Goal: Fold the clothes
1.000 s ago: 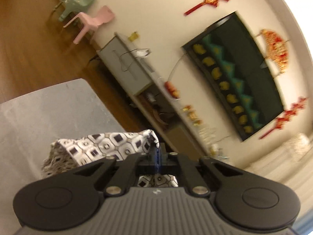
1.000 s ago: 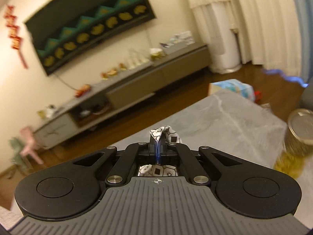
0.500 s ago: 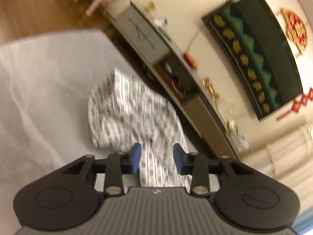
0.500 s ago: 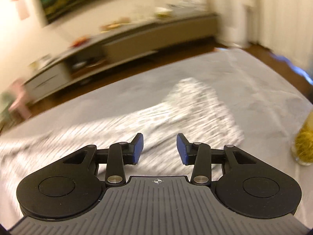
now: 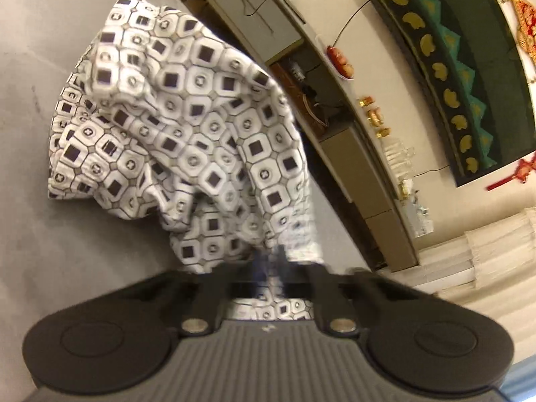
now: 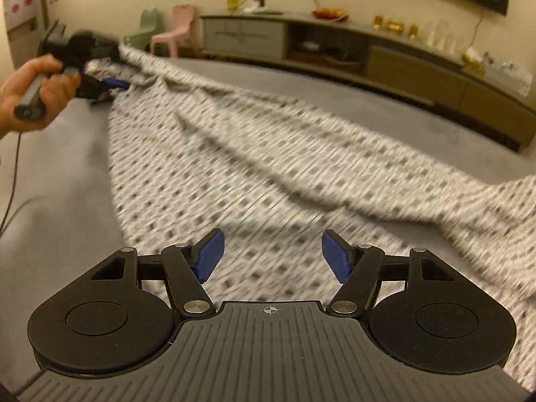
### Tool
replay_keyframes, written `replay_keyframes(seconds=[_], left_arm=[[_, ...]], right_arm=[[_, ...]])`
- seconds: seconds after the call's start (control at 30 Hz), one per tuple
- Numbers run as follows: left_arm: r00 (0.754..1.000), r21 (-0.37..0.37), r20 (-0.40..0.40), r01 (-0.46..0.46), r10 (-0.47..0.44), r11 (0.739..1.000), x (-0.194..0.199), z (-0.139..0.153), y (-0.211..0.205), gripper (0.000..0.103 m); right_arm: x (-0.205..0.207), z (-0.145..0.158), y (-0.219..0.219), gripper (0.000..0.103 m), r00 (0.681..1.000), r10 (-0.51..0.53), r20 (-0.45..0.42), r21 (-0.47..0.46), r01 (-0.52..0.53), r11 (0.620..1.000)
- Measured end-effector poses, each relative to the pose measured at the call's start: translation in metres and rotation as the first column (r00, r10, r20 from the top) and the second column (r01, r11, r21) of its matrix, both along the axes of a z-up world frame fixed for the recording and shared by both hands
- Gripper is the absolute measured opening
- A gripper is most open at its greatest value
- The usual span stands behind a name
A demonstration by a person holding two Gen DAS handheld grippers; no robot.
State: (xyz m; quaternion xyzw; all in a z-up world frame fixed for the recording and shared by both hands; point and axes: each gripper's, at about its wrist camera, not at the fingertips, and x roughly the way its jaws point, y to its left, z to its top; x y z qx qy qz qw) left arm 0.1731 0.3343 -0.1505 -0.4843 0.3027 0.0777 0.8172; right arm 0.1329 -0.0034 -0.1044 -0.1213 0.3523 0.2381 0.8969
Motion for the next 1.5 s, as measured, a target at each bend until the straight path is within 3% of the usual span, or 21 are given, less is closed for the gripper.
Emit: replay_keyframes(seconds=[0.2,0.27,0.43,0.5,0.53,0.57,0.63,0.67,0.7,0.77,0.8,0.93,1.0,1.03,1.07,1.1,1.2,1.33,1.43,1.5], left_arm=[[0.995,-0.022,0.096,0.019,-0.017,1.0,-0.051,0.026,-0.006,0.003],[0.991,-0.034,0.118,0.06,-0.056,0.998,-0.074,0.033,-0.003,0.003],[0.985,-0.042,0.162,0.069,-0.062,0.997,-0.098,0.032,0.01,0.003],[0.982,-0.059,0.18,0.067,-0.056,0.996,-0.097,0.025,0.013,0.003],[0.981,-0.071,0.188,0.068,-0.054,0.995,-0.096,0.021,0.014,0.003],[0.981,-0.073,0.185,0.074,-0.059,0.995,-0.093,0.018,0.014,0.003],[0.981,-0.071,0.18,0.089,-0.075,0.994,-0.085,0.015,0.013,0.003],[0.981,-0.076,0.18,0.087,-0.072,0.993,-0.083,0.013,0.013,0.01],[0.981,-0.091,0.183,0.079,-0.061,0.993,-0.081,0.01,0.012,0.019],[0.98,-0.137,0.199,0.057,-0.029,0.989,-0.076,0.003,0.011,0.032],[0.982,-0.133,0.187,0.059,-0.033,0.989,-0.069,-0.001,0.009,0.04],[0.989,-0.12,0.143,0.065,-0.048,0.991,-0.041,-0.019,-0.001,0.04],[0.989,-0.115,0.14,0.064,-0.048,0.991,-0.029,-0.028,-0.002,0.036],[0.989,-0.112,0.144,0.062,-0.045,0.992,-0.024,-0.032,-0.001,0.03],[0.989,-0.101,0.141,0.058,-0.043,0.993,-0.022,-0.034,0.0,0.011],[0.989,-0.09,0.139,0.053,-0.04,0.994,-0.02,-0.036,0.001,0.002],[0.988,-0.068,0.152,0.025,-0.014,0.997,-0.03,-0.03,0.005,0.001],[0.985,-0.124,0.167,-0.01,0.031,0.992,-0.066,-0.008,0.009,0.001],[0.988,-0.145,0.148,-0.017,0.039,0.989,-0.118,0.01,-0.003,0.001],[0.991,-0.134,0.13,-0.018,0.035,0.991,-0.156,0.02,-0.014,0.001]], right_arm=[[0.045,0.036,0.046,0.063,0.985,0.128,0.119,-0.131,-0.112,0.985],[0.065,0.043,0.08,0.072,0.968,0.203,0.15,-0.176,-0.175,0.969],[0.103,0.02,0.185,0.077,0.888,0.447,0.107,-0.298,-0.4,0.866],[0.115,0.009,0.224,0.062,0.853,0.517,0.071,-0.349,-0.465,0.814],[0.122,0.008,0.235,0.027,0.858,0.512,0.041,-0.361,-0.465,0.808],[0.13,0.009,0.243,0.0,0.869,0.495,0.005,-0.348,-0.462,0.816],[0.143,0.024,0.245,0.0,0.883,0.47,-0.009,-0.284,-0.453,0.845],[0.148,0.034,0.243,0.0,0.888,0.46,-0.005,-0.243,-0.447,0.861],[0.154,0.044,0.241,0.007,0.894,0.449,-0.002,-0.203,-0.44,0.875],[0.159,0.057,0.238,0.035,0.885,0.465,-0.015,-0.122,-0.463,0.878],[0.156,0.06,0.238,0.04,0.879,0.477,0.003,-0.117,-0.474,0.873],[0.149,0.043,0.257,0.046,0.863,0.502,0.048,-0.236,-0.479,0.846],[0.151,0.03,0.271,0.042,0.866,0.497,0.051,-0.292,-0.463,0.837],[0.154,0.025,0.276,0.021,0.872,0.489,0.035,-0.299,-0.458,0.837],[0.16,0.023,0.281,0.0,0.881,0.473,-0.001,-0.28,-0.455,0.845],[0.164,0.024,0.283,0.0,0.888,0.459,-0.018,-0.261,-0.448,0.855],[0.176,0.037,0.28,0.0,0.911,0.412,0.008,-0.194,-0.403,0.894],[0.204,0.055,0.275,0.0,0.957,0.285,0.054,-0.14,-0.275,0.951],[0.232,0.047,0.276,0.0,0.99,0.135,0.036,-0.167,-0.127,0.978],[0.246,0.025,0.281,0.0,0.997,0.07,0.023,-0.27,-0.061,0.961]])
